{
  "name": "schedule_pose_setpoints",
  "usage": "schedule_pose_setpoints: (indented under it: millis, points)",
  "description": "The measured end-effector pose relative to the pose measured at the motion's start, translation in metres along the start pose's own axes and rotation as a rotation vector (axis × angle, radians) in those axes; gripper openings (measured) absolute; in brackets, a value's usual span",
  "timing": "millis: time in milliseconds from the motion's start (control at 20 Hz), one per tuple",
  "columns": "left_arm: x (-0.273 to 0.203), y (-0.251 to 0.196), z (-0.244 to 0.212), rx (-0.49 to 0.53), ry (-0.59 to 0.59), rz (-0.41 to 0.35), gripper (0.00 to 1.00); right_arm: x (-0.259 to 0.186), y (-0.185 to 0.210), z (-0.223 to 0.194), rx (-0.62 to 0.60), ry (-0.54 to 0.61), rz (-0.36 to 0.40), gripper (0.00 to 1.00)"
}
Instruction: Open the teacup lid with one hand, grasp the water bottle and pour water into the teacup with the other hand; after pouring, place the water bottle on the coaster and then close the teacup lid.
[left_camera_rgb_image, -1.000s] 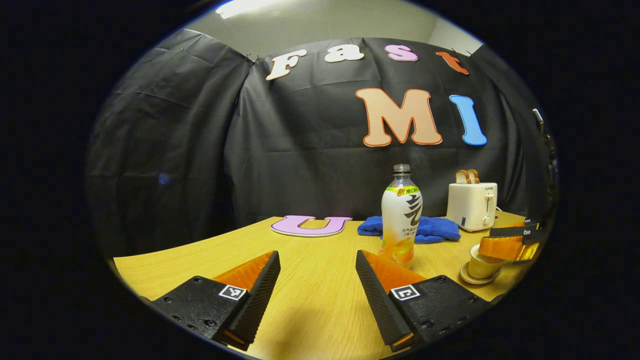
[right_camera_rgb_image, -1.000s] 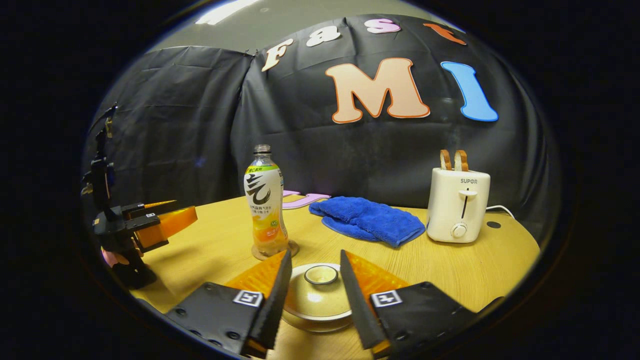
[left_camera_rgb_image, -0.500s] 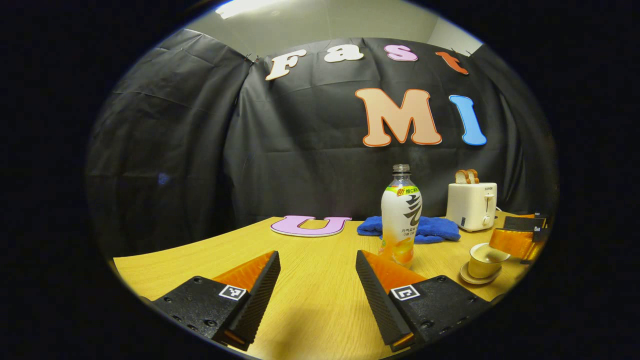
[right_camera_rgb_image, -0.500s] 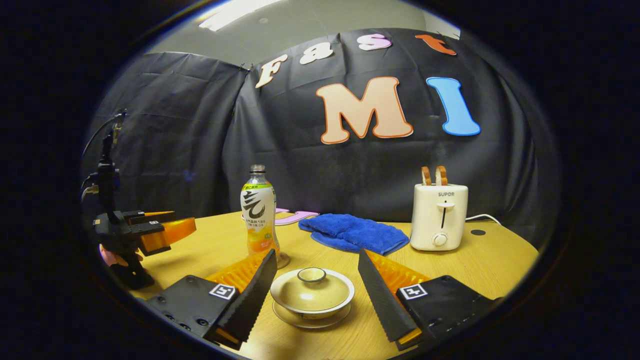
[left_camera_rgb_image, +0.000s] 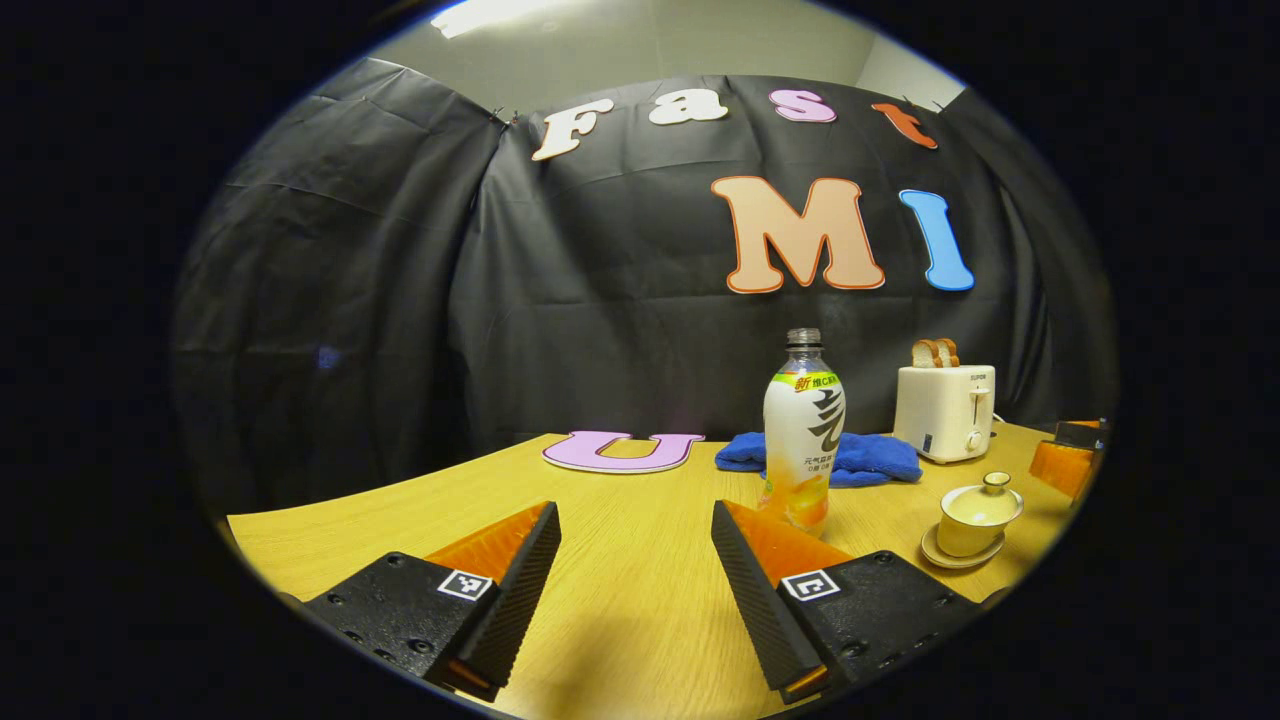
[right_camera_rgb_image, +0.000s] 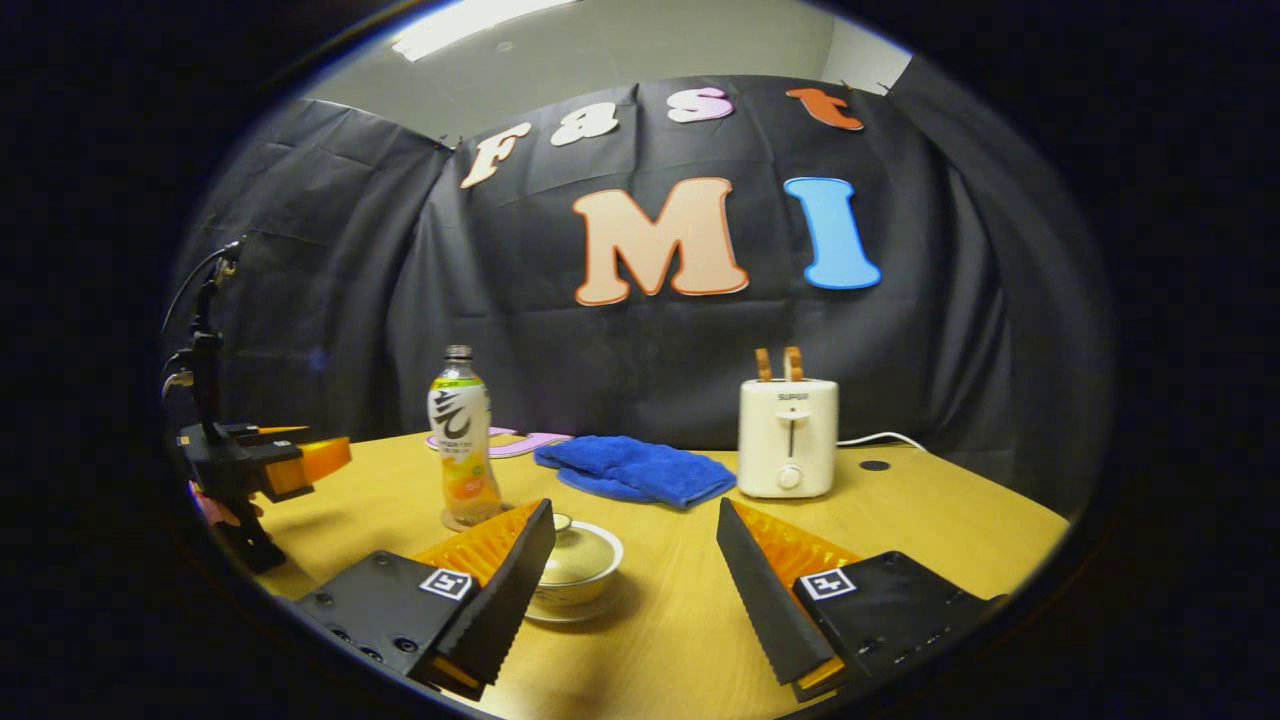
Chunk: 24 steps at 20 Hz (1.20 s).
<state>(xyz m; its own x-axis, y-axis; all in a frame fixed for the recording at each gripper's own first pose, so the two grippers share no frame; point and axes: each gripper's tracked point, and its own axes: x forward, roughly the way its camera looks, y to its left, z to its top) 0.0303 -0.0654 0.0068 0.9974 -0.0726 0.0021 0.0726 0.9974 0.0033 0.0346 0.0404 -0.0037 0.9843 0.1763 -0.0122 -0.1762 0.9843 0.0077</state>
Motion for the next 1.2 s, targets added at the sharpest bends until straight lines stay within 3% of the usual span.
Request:
schedule_pose_setpoints:
  millis: [200,650,1200]
  points:
    - [0.000,0.002,0.000,0.001,-0.001,0.006,0.89,-0.010,-0.028,0.001,-0.003,-0.005,-0.112,0.99]
    - [0.001,0.002,-0.001,0.002,0.000,0.011,0.89,-0.026,-0.064,0.004,-0.011,-0.015,-0.267,1.00]
    - [0.000,0.003,0.001,0.001,-0.001,0.012,0.89,-0.028,-0.072,0.003,-0.014,-0.017,-0.314,1.00]
